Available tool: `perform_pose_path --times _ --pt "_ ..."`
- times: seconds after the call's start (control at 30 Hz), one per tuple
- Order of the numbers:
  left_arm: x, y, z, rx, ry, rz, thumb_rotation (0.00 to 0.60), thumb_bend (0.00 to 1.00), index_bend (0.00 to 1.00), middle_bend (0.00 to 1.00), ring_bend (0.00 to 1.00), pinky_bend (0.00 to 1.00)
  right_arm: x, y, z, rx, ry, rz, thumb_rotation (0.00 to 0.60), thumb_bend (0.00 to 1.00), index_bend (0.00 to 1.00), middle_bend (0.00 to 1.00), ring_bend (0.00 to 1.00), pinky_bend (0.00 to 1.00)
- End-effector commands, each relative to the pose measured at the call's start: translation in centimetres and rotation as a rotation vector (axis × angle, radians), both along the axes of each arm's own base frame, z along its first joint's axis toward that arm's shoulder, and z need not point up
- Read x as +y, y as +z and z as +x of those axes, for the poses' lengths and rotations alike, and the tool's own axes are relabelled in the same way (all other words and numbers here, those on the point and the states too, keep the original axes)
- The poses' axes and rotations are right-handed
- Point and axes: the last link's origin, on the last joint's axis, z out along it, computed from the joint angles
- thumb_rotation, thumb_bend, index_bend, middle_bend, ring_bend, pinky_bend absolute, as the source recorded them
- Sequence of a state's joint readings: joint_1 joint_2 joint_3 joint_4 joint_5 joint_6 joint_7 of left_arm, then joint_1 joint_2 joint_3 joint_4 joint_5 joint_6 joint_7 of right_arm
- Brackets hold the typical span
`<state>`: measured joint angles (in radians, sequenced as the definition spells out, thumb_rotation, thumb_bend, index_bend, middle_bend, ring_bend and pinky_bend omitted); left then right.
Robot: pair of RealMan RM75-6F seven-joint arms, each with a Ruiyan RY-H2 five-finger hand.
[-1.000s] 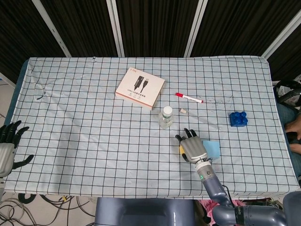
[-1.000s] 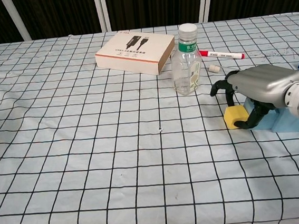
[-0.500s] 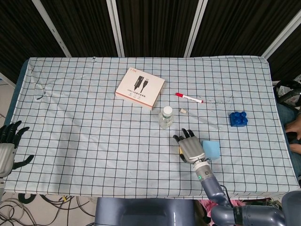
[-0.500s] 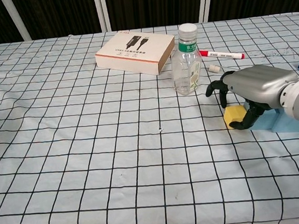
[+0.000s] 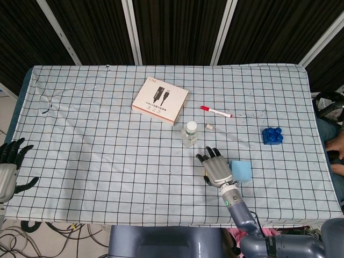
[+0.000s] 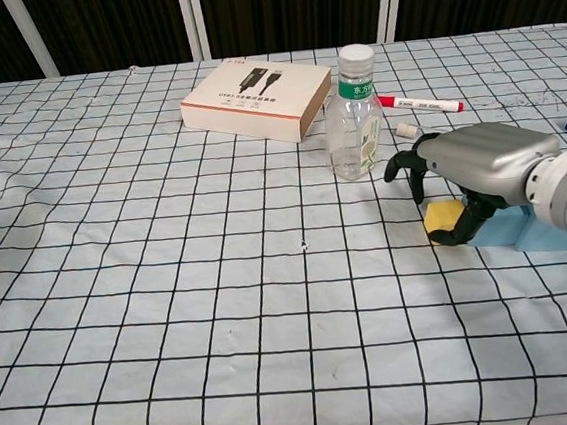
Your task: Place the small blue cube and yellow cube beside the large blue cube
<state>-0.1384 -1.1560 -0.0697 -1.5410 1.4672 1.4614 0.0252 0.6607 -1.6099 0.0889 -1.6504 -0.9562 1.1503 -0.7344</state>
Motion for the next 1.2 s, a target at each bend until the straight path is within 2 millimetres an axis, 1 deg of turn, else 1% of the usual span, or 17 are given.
perform_pose_path --times 0.03,0.3,0.53,1.2 --pt "0.0 0.0 0.0 0.0 0.0 0.001 0.6 0.15 0.17 0.04 0.0 0.0 0.2 0.2 0.1 -0.009 0.004 0.001 0.6 0.26 0.2 0.33 0.05 0.11" --pt "0.0 0.0 0.0 0.001 0.002 -0.001 0.6 0.15 0.17 0.04 0.0 0.0 1.1 0.3 0.8 -0.022 0.059 0.025 0.6 0.26 0.2 0.33 0.05 0.11" --pt "0.0 0.0 0.0 0.003 0.003 0.003 0.6 0.15 0.17 0.04 0.0 0.0 2.0 0.2 0.7 0.014 0.106 0.043 0.6 0.26 0.2 0.35 0.05 0.11" --pt "0.1 0.0 -0.1 0.006 0.003 0.006 0.6 0.15 0.17 0.03 0.0 0.0 1.8 0.0 -0.6 0.055 0.104 0.052 0.6 0.26 0.2 0.36 0.05 0.11"
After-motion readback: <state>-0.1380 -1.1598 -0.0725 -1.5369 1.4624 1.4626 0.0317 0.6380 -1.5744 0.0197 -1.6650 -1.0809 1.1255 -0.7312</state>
